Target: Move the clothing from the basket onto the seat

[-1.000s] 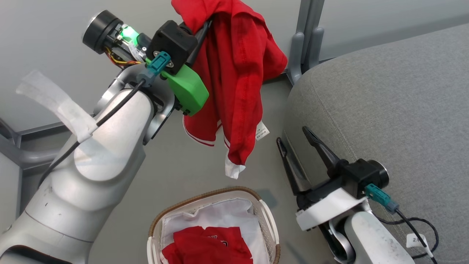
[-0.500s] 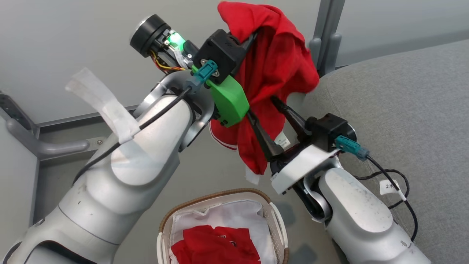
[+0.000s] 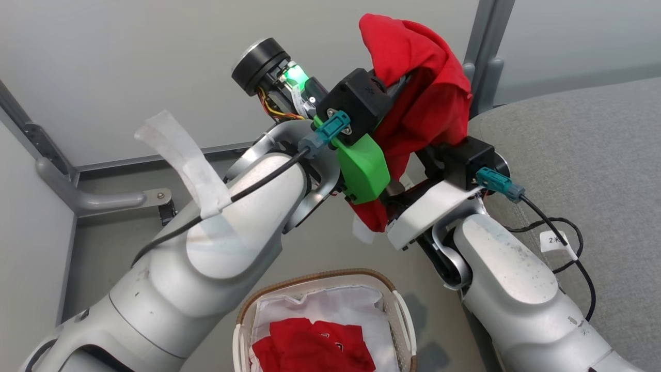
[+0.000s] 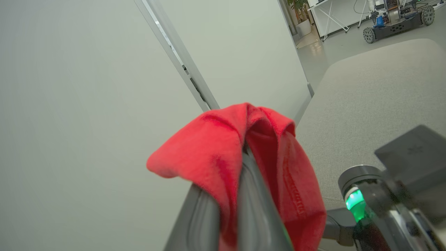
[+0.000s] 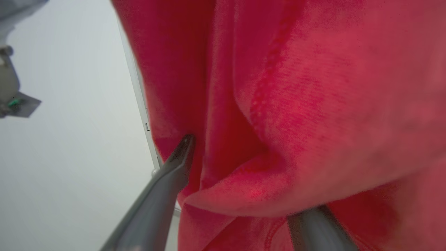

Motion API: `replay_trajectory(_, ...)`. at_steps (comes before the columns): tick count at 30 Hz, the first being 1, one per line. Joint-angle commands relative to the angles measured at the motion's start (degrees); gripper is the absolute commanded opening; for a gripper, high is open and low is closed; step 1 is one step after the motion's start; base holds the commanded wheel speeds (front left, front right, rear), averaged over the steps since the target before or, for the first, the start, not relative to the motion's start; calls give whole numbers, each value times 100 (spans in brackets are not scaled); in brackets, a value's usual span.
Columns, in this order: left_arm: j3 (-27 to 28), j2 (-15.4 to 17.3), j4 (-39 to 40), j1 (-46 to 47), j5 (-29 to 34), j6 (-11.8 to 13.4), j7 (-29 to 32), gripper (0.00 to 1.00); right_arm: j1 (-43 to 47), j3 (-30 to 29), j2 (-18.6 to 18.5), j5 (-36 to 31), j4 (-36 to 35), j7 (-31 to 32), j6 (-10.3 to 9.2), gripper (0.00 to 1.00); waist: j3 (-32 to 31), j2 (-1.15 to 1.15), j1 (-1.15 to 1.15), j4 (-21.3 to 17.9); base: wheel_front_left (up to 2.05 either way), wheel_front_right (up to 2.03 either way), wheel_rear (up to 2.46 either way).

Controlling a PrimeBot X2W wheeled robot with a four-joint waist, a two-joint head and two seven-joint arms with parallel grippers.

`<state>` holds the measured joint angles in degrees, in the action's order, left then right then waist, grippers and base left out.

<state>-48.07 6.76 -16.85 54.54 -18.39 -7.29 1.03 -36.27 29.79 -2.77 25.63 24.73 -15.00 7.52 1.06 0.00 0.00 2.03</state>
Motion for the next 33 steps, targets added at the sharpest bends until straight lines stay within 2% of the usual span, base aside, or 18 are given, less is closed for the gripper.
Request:
replay_trajectory(1,-1,-6,49,-105,-91,-6,19,0,-83,-11,-19,-50,76,-28,-6,100,-14,0,0,59,0,0,0)
replay_trajectory(2,-12,-7,76,-133,-119,-6,27,0,-111,-35,-20,-91,134,-28,-6,55,-18,0,0,79,0,0,0)
replay_trajectory(3,-11,4,87,-149,-142,-7,33,0,-126,-48,-21,-100,173,-28,-6,25,-20,0,0,94,0,0,0)
replay_trajectory(4,9,34,99,-180,-167,11,38,0,-140,-65,-21,-113,210,-28,-6,0,-20,0,0,107,0,0,0)
replay_trajectory(10,158,205,-33,-502,-369,149,-103,0,-32,-220,-21,-195,320,-28,-6,0,17,0,0,109,0,0,0)
replay_trajectory(16,331,362,-394,-902,-524,263,-593,0,35,-307,-21,-299,317,-28,-6,0,132,0,0,38,0,0,0)
replay_trajectory(17,354,372,-458,-964,-545,261,-702,11,39,-334,-21,-307,306,-29,-6,0,146,0,0,28,0,0,0)
replay_trajectory(18,365,395,-545,-1034,-550,257,-845,42,43,-367,-21,-311,290,-28,-6,0,160,0,0,18,0,0,0)
replay_trajectory(19,358,421,-626,-1091,-543,243,-960,60,46,-397,-21,-331,276,-29,-6,0,173,0,0,10,0,0,0)
replay_trajectory(20,360,436,-719,-1156,-542,237,-1107,100,52,-435,-21,-351,264,-29,-6,0,188,0,0,3,0,0,0)
replay_trajectory(24,466,357,-1017,-1421,-684,236,-1465,100,66,-595,-21,-416,214,-29,-6,0,225,0,0,-10,0,0,0)
replay_trajectory(33,782,147,-1081,-2262,-892,273,-1625,100,175,-1001,-20,-755,172,-29,-6,0,290,0,0,14,0,0,0)
